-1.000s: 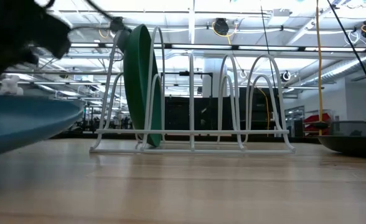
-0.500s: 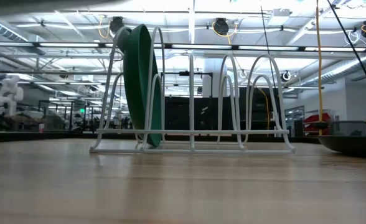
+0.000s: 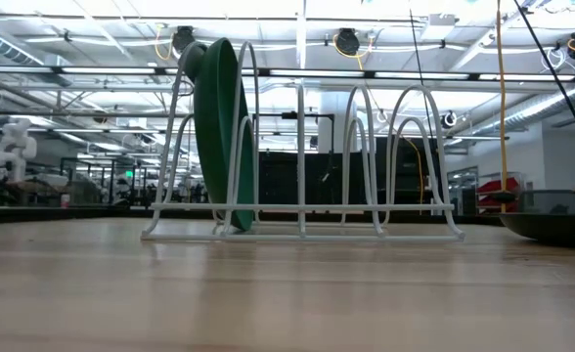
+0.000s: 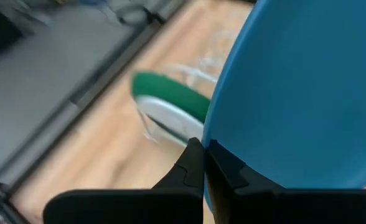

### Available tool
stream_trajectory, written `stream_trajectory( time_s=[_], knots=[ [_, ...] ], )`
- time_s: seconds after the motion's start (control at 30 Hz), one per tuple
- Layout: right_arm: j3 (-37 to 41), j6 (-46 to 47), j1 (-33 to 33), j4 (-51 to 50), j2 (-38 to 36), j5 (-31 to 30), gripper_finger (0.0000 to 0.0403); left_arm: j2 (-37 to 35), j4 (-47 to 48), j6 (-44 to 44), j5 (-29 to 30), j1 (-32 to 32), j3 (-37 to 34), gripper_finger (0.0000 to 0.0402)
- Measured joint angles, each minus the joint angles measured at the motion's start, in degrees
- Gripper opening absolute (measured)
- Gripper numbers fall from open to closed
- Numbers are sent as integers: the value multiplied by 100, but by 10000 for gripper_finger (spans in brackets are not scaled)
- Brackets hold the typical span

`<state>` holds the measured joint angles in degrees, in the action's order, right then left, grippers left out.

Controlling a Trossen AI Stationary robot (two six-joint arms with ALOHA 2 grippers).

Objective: Sort dishes
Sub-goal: Put the blue plate into the dish rack

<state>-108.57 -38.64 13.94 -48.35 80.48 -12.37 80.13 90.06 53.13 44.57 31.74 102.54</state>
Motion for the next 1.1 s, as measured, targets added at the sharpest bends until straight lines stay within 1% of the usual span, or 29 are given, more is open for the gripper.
stream_trajectory(
  time_s=[0.1, 0.2, 0.37, 0.4, 0.43, 0.53, 0.6, 0.7, 0.83, 0.9, 1.0, 1.1],
  knots=[
    [0, 362, -11, 37, -94, -131, 138, 4, -5, 6, 583, -74, 0, 4],
    [-2, 859, -99, 50, -138, -131, 165, 36, -72, -15, 1131, -127, 2, 4],
    [-7, 1739, -318, 43, -32, -82, 217, 98, -479, -412, 1541, -216, 2, 4],
    [-7, 1830, -353, 34, 11, 7, 226, 114, -551, -474, 1569, -216, 2, 4],
    [-7, 1906, -388, 37, 42, 231, 234, 132, -601, -554, 1603, -220, 2, 4],
    [-3, 2206, -468, 290, 85, 1154, 252, 193, -665, -598, 1677, -222, 2, 4],
    [-4, 2373, -483, 514, 90, 1446, 258, 209, -662, -602, 1679, -222, 2, 4],
    [-4, 2640, -497, 700, 91, 1421, 261, 220, -663, -604, 1711, -230, 4, 4],
    [-5, 3188, -582, 541, 94, 1367, 261, 231, -662, -609, 1760, -253, 4, 4],
    [-9, 3421, -577, 416, 119, 1184, 261, 228, -662, -607, 1798, -253, 4, 4],
    [-9, 3503, -573, 309, 149, 798, 261, 231, -662, -609, 1815, -253, 4, 4],
    [-9, 3648, -575, 249, 150, 814, 261, 228, -662, -606, 1821, -253, 4, 4]
  ],
)
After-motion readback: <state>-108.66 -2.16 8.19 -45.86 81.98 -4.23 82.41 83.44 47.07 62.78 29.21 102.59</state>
